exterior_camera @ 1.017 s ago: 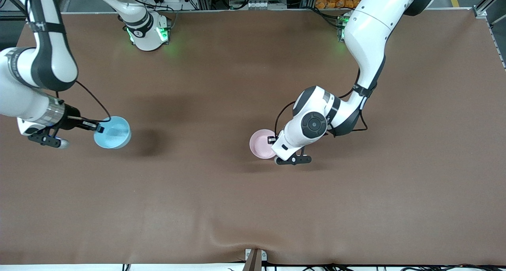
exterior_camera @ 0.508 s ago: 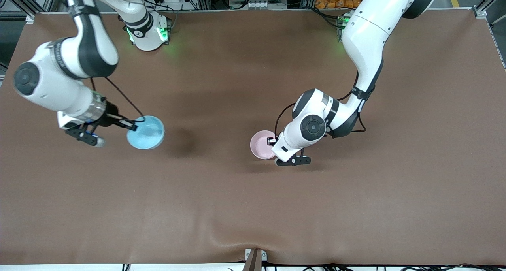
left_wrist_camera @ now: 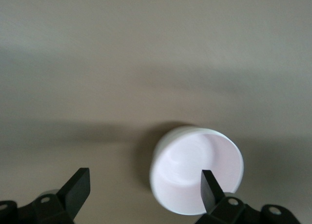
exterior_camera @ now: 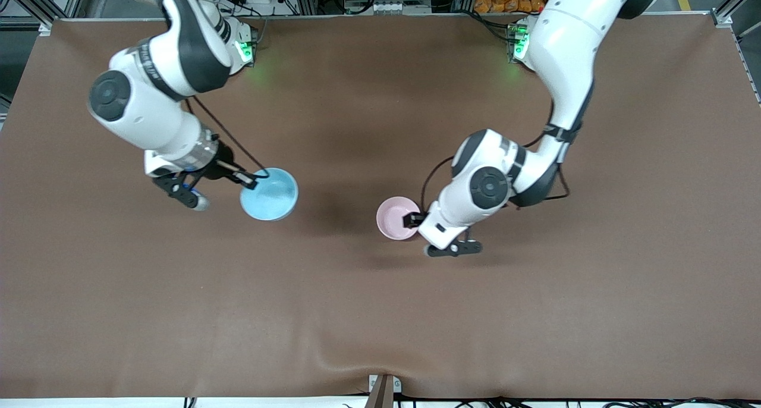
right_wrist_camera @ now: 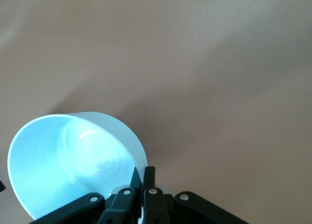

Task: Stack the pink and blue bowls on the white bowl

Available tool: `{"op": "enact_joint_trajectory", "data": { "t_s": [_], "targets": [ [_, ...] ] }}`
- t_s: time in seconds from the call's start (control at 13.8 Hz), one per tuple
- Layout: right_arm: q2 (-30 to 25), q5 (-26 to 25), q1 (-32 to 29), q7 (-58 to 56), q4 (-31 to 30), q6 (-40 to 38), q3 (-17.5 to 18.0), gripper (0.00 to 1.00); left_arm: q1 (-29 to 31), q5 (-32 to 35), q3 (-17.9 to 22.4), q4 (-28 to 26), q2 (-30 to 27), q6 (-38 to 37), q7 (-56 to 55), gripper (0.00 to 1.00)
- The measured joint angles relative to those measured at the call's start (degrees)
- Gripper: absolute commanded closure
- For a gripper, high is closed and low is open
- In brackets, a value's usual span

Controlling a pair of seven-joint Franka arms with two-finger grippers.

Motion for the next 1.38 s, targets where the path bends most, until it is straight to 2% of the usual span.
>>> {"op": "enact_joint_trajectory", "data": {
  "t_s": [0.22, 0.65, 0.87, 1.16, 1.38],
  "targets": [
    [4.2, 0.3, 4.3, 6.7, 2.2, 2.9, 0.0, 1.00, 3.3, 4.9, 0.1, 0.1, -4.5, -4.6, 0.2, 0.00],
    [18.7, 0.6, 12.1, 22.6, 16.0, 3.8, 0.1, 1.00, 9.9, 9.6, 0.3, 0.3, -12.4, -9.4, 6.8, 0.00],
    [25.5, 0.6, 15.8, 29.5, 21.2, 8.0, 0.1, 1.00, 12.5, 11.7, 0.3, 0.4, -16.8, -13.2, 14.6, 0.00],
    [29.9, 2.0, 17.7, 31.4, 23.4, 14.1, 0.1, 1.00, 14.3, 13.3, 0.6, 0.4, -23.1, -19.9, 17.7, 0.00],
    [30.8, 2.2, 19.4, 33.0, 23.5, 15.0, 0.1, 1.00, 17.8, 11.5, 0.6, 0.3, -27.5, -26.7, 17.7, 0.00]
  ]
}}
